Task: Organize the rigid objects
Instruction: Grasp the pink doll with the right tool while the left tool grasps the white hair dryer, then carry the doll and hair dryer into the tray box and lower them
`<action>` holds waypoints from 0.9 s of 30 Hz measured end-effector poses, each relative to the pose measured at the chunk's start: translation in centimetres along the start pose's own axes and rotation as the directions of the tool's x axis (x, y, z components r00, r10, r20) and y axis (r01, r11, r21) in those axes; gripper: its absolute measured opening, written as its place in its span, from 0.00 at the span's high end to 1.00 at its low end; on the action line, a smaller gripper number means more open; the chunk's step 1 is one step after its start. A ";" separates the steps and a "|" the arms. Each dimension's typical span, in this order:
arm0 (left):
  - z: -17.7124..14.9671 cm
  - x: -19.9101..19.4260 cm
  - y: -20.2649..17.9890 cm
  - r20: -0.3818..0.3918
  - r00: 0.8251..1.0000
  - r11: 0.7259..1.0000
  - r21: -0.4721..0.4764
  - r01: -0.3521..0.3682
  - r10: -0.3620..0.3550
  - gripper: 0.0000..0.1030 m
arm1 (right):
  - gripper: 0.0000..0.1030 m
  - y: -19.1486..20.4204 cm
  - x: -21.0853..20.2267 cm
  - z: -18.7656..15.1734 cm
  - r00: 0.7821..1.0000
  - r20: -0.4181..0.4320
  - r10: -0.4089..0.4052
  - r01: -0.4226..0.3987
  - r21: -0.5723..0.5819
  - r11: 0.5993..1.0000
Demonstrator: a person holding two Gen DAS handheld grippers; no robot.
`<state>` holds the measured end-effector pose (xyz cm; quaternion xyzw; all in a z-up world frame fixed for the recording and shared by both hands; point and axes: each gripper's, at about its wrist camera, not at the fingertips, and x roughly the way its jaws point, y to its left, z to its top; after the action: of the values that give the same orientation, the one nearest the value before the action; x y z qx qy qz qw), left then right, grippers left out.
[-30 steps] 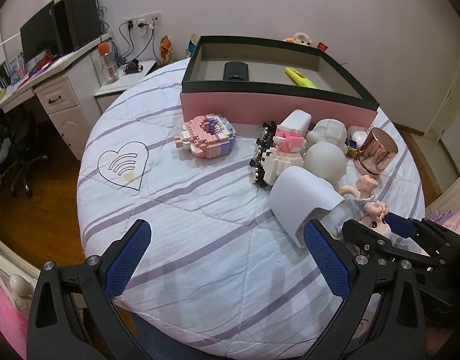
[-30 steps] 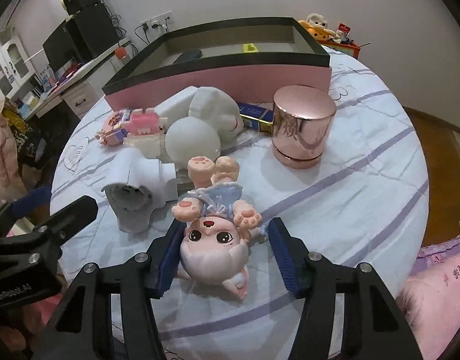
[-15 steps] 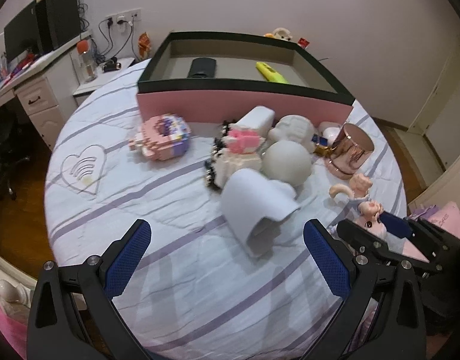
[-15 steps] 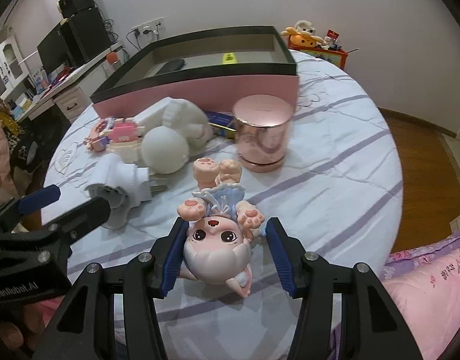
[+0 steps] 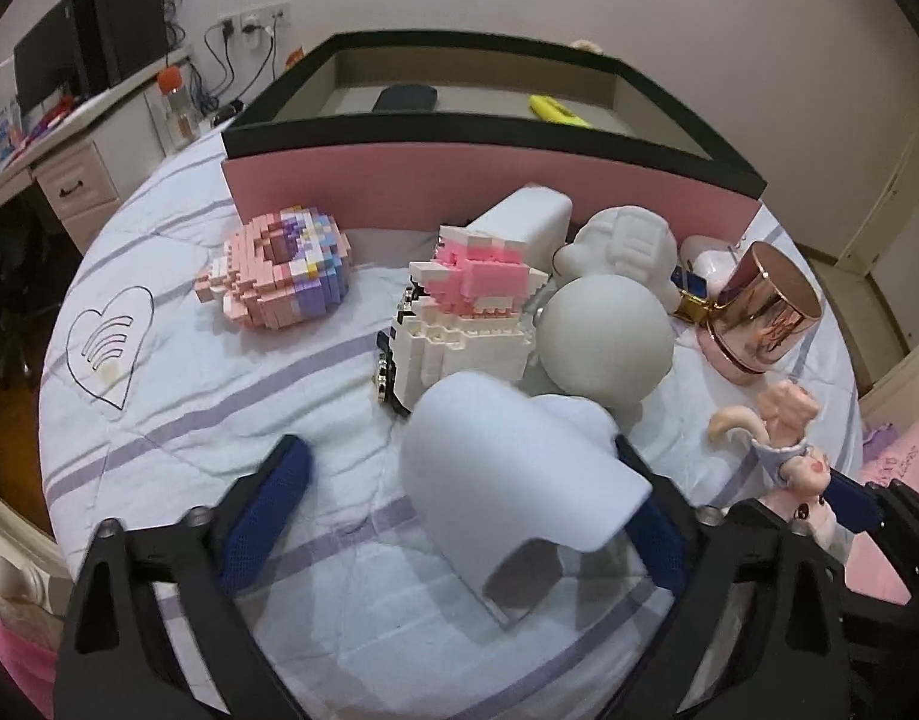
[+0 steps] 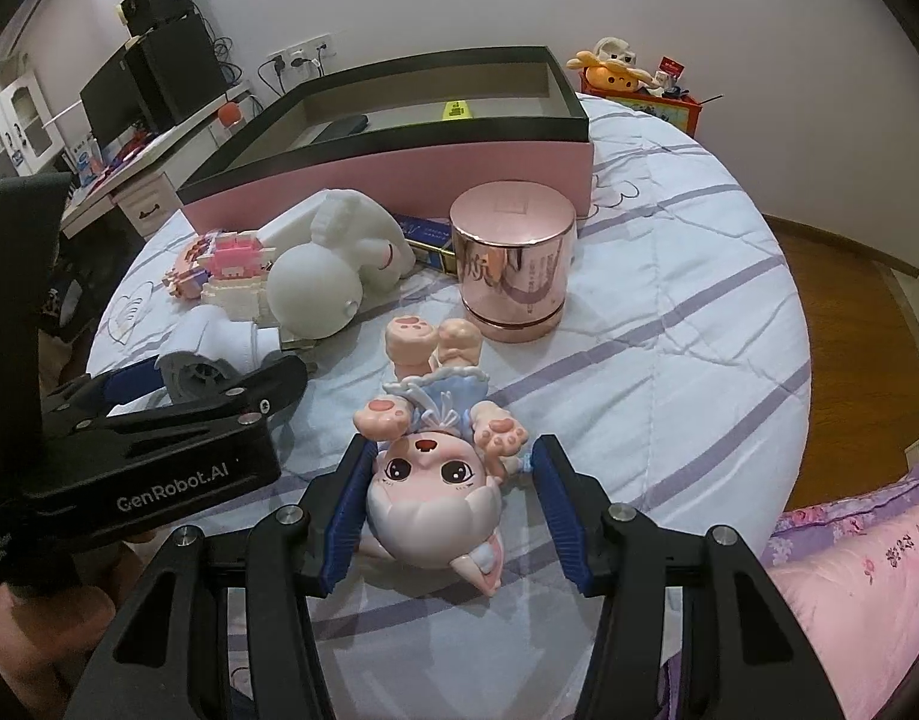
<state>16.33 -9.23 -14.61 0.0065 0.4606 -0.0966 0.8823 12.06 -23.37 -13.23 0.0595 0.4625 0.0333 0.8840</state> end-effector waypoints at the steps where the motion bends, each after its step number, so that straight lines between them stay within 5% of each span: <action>1: -0.1 -0.2 0.1 0.010 1.000 1.000 0.001 0.004 -0.004 0.26 | 0.47 0.0 0.0 0.0 1.000 0.000 0.000 0.000 0.000 1.000; 3: -0.1 -0.5 0.9 0.018 1.000 1.000 -0.008 0.024 -0.024 0.41 | 0.47 0.0 0.0 0.0 1.000 -0.001 0.001 -0.001 0.001 1.000; 15: -1.0 -2.9 2.7 0.037 0.996 0.996 -0.020 0.084 -0.083 0.41 | 0.47 0.3 -0.2 0.2 1.000 -0.009 0.001 -0.001 0.002 1.000; 27: 1.1 -7.1 4.4 0.108 0.991 0.997 -0.005 0.083 -0.082 0.41 | 0.47 2.5 -2.8 1.9 0.995 0.014 0.103 -0.103 -0.037 0.994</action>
<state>14.04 -3.90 -8.54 -0.0218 0.4125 -0.1309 0.9012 12.05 -21.33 -9.52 0.0675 0.4511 0.0868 0.8857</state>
